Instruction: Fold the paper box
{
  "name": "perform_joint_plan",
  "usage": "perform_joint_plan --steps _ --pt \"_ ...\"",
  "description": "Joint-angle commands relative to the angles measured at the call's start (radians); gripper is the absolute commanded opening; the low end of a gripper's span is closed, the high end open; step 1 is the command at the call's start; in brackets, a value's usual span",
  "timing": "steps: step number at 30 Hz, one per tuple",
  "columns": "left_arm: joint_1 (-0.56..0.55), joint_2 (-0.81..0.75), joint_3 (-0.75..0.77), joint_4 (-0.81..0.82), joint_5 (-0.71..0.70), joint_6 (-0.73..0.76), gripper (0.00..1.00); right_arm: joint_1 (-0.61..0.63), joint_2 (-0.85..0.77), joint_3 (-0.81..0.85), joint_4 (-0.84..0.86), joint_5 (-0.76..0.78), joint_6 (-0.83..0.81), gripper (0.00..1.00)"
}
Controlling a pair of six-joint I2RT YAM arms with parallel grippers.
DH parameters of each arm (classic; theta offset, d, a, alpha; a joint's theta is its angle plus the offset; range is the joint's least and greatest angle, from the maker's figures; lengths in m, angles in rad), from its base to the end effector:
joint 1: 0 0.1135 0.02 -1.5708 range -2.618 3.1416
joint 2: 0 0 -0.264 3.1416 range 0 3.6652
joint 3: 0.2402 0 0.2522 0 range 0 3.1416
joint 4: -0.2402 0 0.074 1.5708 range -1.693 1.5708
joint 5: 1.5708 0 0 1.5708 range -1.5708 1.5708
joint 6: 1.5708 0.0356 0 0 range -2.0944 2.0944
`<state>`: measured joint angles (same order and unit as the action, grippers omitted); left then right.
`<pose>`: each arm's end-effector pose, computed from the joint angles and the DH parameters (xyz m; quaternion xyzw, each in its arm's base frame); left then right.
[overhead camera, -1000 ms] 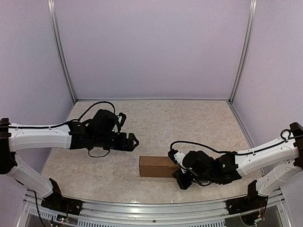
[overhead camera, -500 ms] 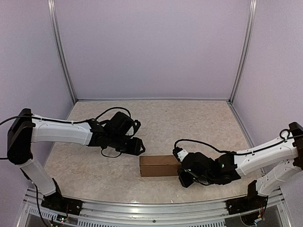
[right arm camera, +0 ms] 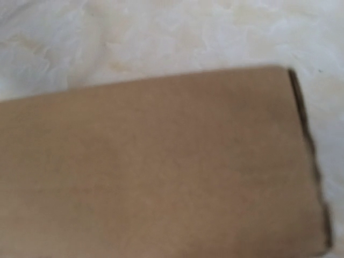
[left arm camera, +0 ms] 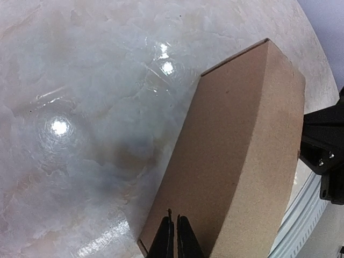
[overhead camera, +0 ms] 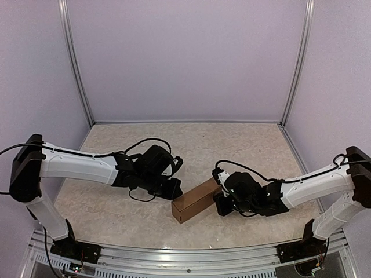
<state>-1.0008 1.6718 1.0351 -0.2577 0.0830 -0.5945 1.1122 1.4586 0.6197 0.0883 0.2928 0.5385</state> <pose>0.1852 -0.2944 0.1934 0.2037 0.9204 -0.2646 0.2035 0.1322 0.2446 0.1600 -0.2009 0.8867 0.1991 0.3658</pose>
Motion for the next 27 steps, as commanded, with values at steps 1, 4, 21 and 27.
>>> perform_joint_plan --steps 1,4,21,27 --pt "-0.038 -0.026 -0.035 0.021 -0.013 -0.046 0.02 -0.053 0.076 0.031 0.132 -0.154 -0.073 0.00" --pt "-0.066 -0.042 -0.050 0.020 -0.046 -0.069 0.00 -0.065 0.149 0.089 0.169 -0.229 -0.092 0.00" --pt "-0.042 -0.144 -0.201 0.090 -0.109 -0.116 0.00 -0.110 0.401 0.164 0.367 -0.463 0.014 0.00" --pt "-0.021 -0.154 -0.206 0.108 -0.097 -0.106 0.00 -0.117 0.453 0.135 0.493 -0.553 0.065 0.00"
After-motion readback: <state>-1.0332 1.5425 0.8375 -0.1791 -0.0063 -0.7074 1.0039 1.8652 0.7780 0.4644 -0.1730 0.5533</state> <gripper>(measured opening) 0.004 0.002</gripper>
